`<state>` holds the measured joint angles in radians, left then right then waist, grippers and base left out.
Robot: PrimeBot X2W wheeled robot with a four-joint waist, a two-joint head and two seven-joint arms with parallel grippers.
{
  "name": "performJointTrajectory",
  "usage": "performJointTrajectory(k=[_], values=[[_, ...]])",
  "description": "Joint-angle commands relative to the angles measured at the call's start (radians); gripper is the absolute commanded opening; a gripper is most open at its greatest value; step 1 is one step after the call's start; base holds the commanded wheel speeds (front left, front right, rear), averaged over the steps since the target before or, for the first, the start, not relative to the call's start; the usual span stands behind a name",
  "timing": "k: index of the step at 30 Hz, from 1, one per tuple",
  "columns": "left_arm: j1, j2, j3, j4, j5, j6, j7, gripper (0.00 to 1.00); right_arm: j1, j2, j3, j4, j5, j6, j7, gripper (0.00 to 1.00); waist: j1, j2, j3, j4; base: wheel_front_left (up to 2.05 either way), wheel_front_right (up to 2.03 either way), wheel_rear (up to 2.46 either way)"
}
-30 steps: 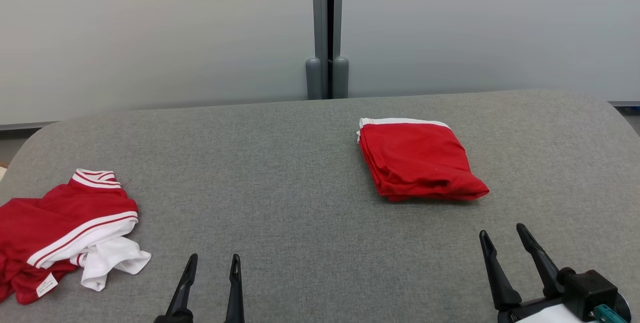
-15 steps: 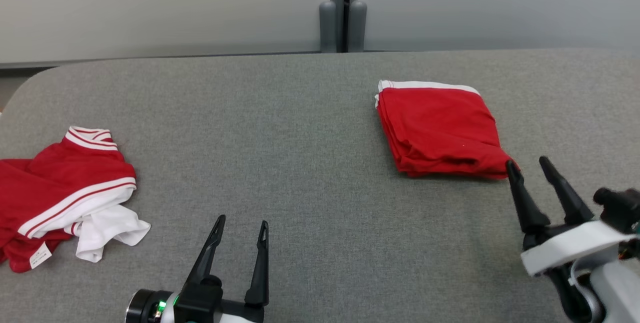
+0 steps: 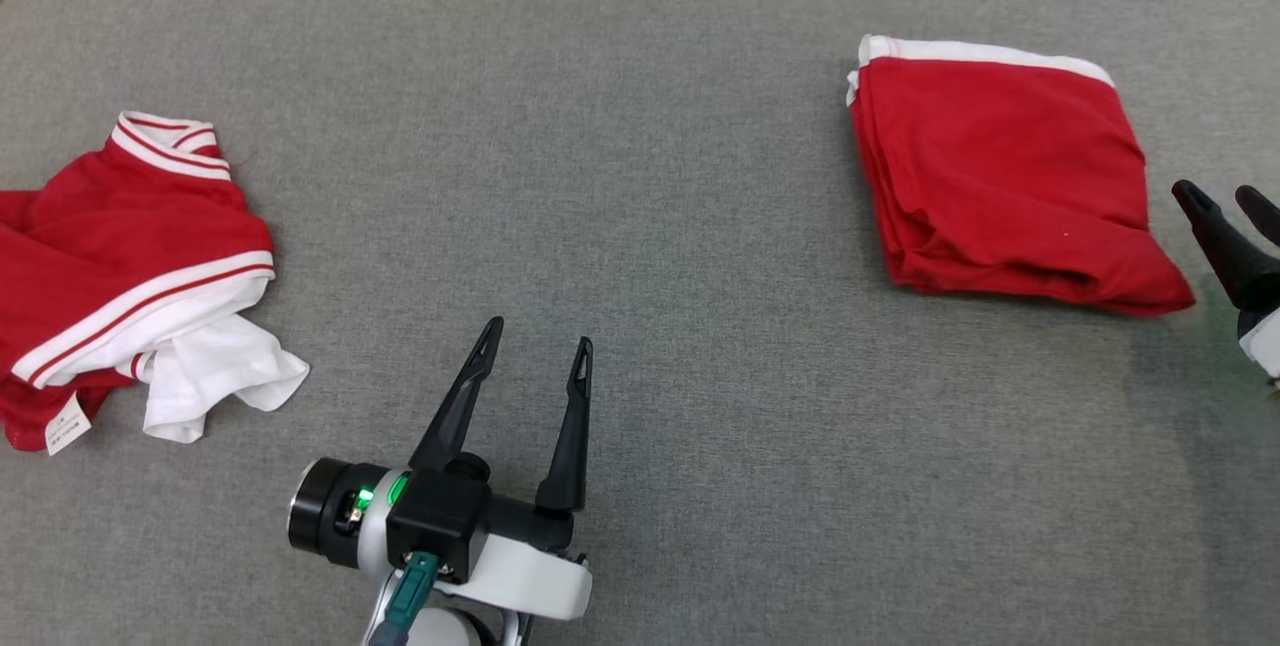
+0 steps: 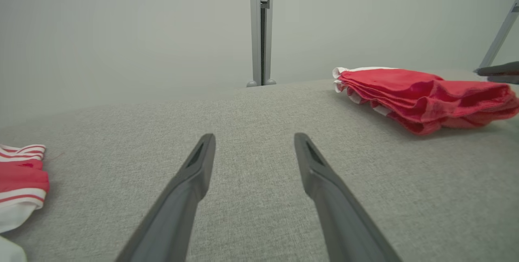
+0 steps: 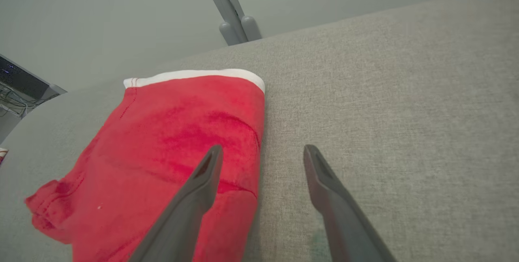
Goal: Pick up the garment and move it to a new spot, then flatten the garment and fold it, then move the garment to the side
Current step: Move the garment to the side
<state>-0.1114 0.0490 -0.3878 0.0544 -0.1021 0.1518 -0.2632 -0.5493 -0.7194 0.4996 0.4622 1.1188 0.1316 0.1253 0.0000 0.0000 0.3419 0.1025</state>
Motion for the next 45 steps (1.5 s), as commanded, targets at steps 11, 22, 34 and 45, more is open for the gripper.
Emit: performJointTrajectory(k=[11, 22, 34, 45], values=[[-0.071, 0.004, -0.051, 0.020, -0.006, 0.017, -0.002, 1.00, -0.095, -0.039, 0.071, 0.043, 0.077, -0.002, 0.086, 1.00, 0.0000, 0.0000, 0.091, 0.056, 0.00, 0.00, 0.00], [-0.109, 0.004, -0.048, 0.038, 0.035, -0.002, -0.002, 1.00, -0.155, -0.176, 0.154, -0.023, -0.005, -0.002, -0.005, 0.00, 0.0000, 0.0000, 0.141, 0.003, 0.00, 0.00, 0.00], [-0.212, 0.035, -0.055, -0.018, 0.107, -0.048, -0.001, 1.00, -0.329, -0.347, 0.178, 0.033, -0.196, -0.002, -0.123, 0.00, 0.0000, 0.0000, 0.310, -0.137, 0.00, 0.00, 0.00], [-0.250, 0.086, -0.080, 0.001, 0.127, -0.055, 0.007, 1.00, -0.489, -0.377, 0.195, 0.148, -0.408, -0.002, -0.180, 0.05, 0.0000, 0.0000, 0.390, -0.174, 0.00, 0.00, 0.00]])
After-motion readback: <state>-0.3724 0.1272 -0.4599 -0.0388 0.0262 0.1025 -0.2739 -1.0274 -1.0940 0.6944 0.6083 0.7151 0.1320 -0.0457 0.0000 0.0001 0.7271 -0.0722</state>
